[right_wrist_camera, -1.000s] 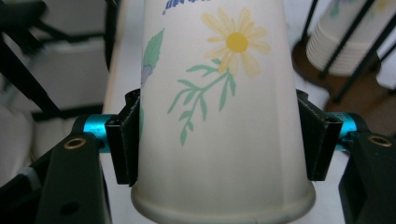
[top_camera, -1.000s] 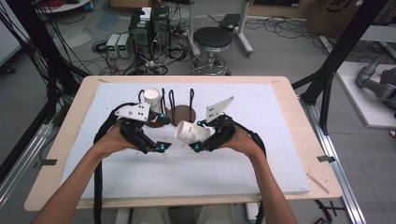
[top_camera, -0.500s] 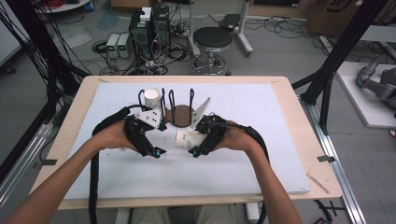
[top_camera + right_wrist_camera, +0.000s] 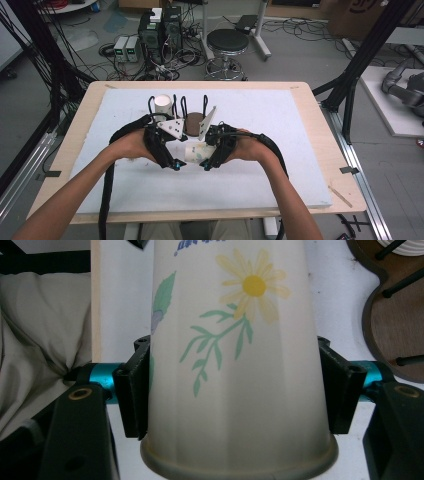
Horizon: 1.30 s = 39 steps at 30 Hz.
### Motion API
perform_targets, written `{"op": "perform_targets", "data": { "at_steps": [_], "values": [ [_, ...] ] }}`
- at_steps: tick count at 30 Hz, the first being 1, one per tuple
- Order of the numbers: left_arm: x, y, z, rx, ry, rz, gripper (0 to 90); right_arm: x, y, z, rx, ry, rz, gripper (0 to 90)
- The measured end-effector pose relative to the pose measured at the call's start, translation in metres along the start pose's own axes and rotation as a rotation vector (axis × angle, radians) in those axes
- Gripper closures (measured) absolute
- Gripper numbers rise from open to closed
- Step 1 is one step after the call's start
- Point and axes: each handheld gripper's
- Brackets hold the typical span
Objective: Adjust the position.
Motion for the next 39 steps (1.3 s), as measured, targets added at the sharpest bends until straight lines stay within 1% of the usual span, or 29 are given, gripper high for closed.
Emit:
{"op": "perform_targets", "data": {
  "at_steps": [4,6,8,10,11,12,13,14,16,17,19,21,22,23,24,25,27,28,29,30,34,38,39],
  "values": [
    [-0.002,0.006,0.000,0.004,0.001,0.009,15.7,0.000,0.000,0.001,0.001,0.005,-0.001,30.6],
    [-0.003,0.006,-0.001,0.008,0.003,0.001,15.7,0.001,-0.001,0.001,0.001,0.006,0.003,30.6],
    [-0.003,0.007,-0.002,0.003,0.005,0.005,15.8,0.001,-0.001,0.002,0.004,0.004,0.006,30.6],
    [-0.003,0.008,-0.001,0.004,-0.004,0.012,16.1,0.001,-0.002,0.001,0.001,0.008,0.005,30.6],
    [-0.004,0.007,-0.002,0.007,-0.001,0.005,16.3,0.001,-0.001,0.002,0.001,0.009,0.003,30.6],
    [-0.004,0.008,-0.002,0.008,-0.002,0.007,16.8,0.001,-0.001,0.002,0.001,0.010,0.003,30.6],
    [-0.005,0.008,-0.002,0.011,0.001,0.005,17.6,0.001,-0.001,0.002,-0.003,0.009,0.003,30.6],
    [-0.005,0.009,-0.001,0.016,-0.005,0.012,18.9,0.001,-0.001,0.002,-0.001,0.007,0.002,30.6],
    [-0.007,0.010,-0.001,0.018,0.006,0.004,22.1,0.001,-0.001,0.002,0.000,0.007,0.001,30.6],
    [-0.007,0.011,0.000,0.021,-0.002,0.011,22.9,0.001,0.000,0.002,-0.004,0.005,0.004,30.6],
    [-0.008,0.012,-0.001,0.030,-0.001,0.017,25.0,0.001,0.001,0.002,-0.002,0.007,-0.001,30.6],
    [-0.009,0.011,-0.002,0.035,0.015,0.016,31.2,0.000,0.001,0.002,-0.002,0.007,-0.004,30.6],
    [-0.009,0.011,-0.002,0.035,0.015,0.015,33.0,0.000,0.001,0.002,-0.005,0.003,-0.003,30.6],
    [-0.008,0.012,-0.002,0.034,0.008,0.026,34.9,0.000,0.001,0.001,-0.006,0.002,-0.003,30.6],
    [-0.008,0.012,-0.002,0.028,0.008,0.032,35.2,0.000,0.002,0.001,-0.004,0.002,-0.004,30.7],
    [-0.009,0.012,-0.002,0.027,0.014,0.016,35.5,0.000,0.002,0.002,-0.004,0.006,-0.004,30.8],
    [-0.009,0.012,-0.001,0.016,0.018,0.005,36.4,0.000,0.002,0.002,0.003,0.002,-0.006,31.7],
    [-0.009,0.012,-0.002,0.022,0.019,-0.005,36.7,0.000,0.002,0.003,0.004,-0.001,-0.007,31.7],
    [-0.009,0.012,-0.001,0.019,0.016,0.001,36.8,0.000,0.003,0.002,-0.003,0.001,-0.007,31.7],
    [-0.009,0.012,-0.001,0.021,0.002,0.014,36.9,0.000,0.003,0.002,-0.002,0.001,-0.009,31.7],
    [-0.008,0.012,-0.001,0.022,0.001,0.011,36.9,0.001,0.003,0.003,-0.003,0.001,-0.001,31.1],
    [-0.007,0.012,-0.002,0.020,0.006,0.008,36.8,0.002,0.004,0.003,-0.008,0.005,0.013,26.9],
    [-0.007,0.012,-0.001,0.017,0.000,0.015,36.8,0.002,0.004,0.004,-0.006,0.006,0.020,22.0]
  ]
}}
Point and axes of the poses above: each handheld gripper's, and its own axes: y roughly forward along the jaws, x roughly out of its underside, z roughly to its right, and after that the axes turned 4 degrees about x, right-handed
